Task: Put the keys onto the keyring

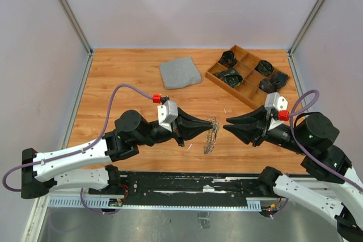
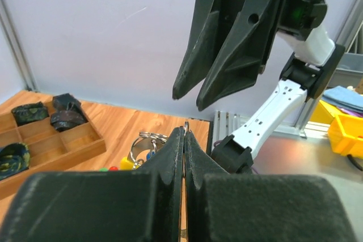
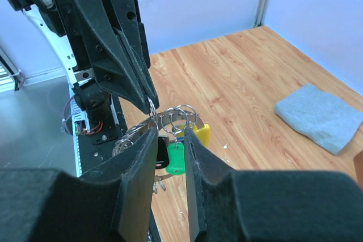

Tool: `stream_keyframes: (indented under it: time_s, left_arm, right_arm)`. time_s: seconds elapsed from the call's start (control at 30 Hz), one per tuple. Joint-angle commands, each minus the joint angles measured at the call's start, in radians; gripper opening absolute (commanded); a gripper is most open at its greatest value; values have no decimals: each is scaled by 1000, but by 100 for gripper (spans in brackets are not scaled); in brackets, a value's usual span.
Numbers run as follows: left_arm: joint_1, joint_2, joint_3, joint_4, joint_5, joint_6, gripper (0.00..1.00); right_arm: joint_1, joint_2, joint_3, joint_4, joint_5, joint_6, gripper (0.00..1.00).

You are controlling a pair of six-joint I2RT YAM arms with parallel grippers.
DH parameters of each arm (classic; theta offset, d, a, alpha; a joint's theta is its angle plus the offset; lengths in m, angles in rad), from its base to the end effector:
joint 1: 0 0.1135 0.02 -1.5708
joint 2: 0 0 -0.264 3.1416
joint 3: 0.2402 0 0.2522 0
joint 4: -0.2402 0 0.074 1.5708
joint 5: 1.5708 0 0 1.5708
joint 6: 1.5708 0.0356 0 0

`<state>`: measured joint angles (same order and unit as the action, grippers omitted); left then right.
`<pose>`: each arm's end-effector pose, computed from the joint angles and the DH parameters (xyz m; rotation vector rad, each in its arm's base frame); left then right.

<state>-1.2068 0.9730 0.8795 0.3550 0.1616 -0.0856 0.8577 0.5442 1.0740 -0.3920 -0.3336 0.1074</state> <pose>0.0752 -0.2135 0.3968 0.8732 1.1119 -1.1939 0.0447 0.0695 0.4405 -0.8174 1.2863 1.0205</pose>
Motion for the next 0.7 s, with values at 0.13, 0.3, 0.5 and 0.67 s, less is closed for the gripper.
stream_keyframes:
  time_s: [0.13,0.3,0.5,0.67]
  left_arm:
    - [-6,-18,-16,154,53,-55,0]
    - [-5,-13,-13,156,58,-53,0]
    - [-5,-8,-8,156,72,-51,0]
    - [-5,-8,-7,161,88,-51,0]
  right_arm:
    - [12,1,-42,139,-167,-57,31]
    - [12,7,-49,159,-198,-44,34]
    - [13,22,-56,159,-199,-35,34]
    - [11,32,-57,159,-199,-30,32]
